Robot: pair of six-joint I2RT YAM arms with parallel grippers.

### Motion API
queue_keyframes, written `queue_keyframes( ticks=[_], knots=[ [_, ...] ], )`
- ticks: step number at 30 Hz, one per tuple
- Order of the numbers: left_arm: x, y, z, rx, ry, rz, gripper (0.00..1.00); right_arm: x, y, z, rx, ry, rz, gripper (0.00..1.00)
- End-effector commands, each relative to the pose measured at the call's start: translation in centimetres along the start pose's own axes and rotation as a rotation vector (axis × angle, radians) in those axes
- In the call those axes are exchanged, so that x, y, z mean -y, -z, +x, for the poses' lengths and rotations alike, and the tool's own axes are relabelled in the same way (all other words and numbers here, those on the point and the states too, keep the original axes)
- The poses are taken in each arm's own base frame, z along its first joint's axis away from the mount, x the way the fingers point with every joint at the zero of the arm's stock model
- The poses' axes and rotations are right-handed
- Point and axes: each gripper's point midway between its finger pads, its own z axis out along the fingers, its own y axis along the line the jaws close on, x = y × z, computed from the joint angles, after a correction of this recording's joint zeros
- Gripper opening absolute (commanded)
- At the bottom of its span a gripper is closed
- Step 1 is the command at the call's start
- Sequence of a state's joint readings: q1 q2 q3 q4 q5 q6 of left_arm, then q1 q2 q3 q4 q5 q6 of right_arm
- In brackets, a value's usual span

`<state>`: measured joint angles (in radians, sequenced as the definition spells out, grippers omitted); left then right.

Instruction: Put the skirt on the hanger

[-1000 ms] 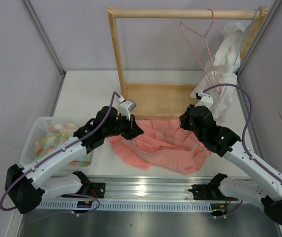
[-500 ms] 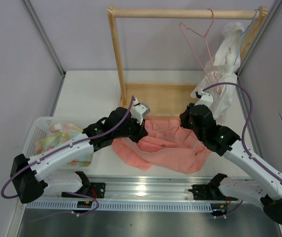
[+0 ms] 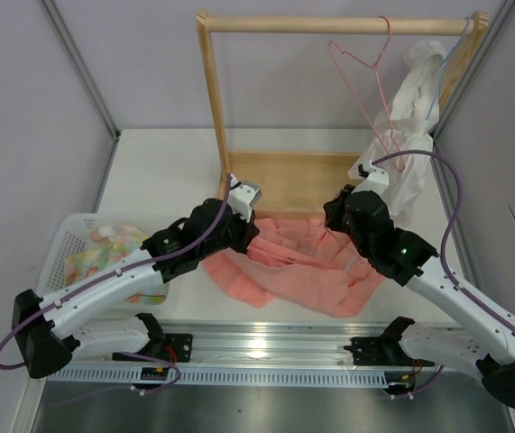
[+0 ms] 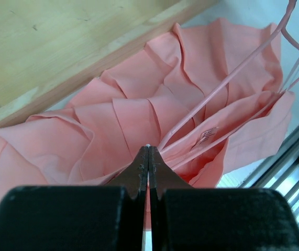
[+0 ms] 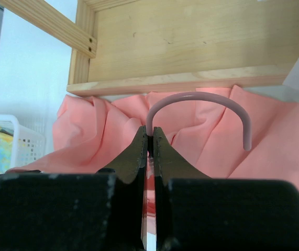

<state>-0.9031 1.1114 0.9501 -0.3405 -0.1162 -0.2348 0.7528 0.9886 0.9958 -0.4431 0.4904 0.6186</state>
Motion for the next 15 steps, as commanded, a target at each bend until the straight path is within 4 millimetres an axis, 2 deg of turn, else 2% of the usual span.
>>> queue_keyframes(
  ticks=[1,7,15],
  knots=[
    [-0.6,1.3,-1.5,0.07,0.016,-0.041,0.0,-2.3,1.3,-5.8,0.197,-0.177,-0.069,0.0],
    [-0.3,2.4,-4.5,0.143,0.034,-0.039,0.0,-4.4,2.1,-8.3,0.242,-0.196,-0.137,0.0],
    [-1.7,3.4,-7.6,0.215,0.069,-0.138,0.0,-6.8,4.1,-12.0,0.325,-0.199,-0.219,0.0]
  ],
)
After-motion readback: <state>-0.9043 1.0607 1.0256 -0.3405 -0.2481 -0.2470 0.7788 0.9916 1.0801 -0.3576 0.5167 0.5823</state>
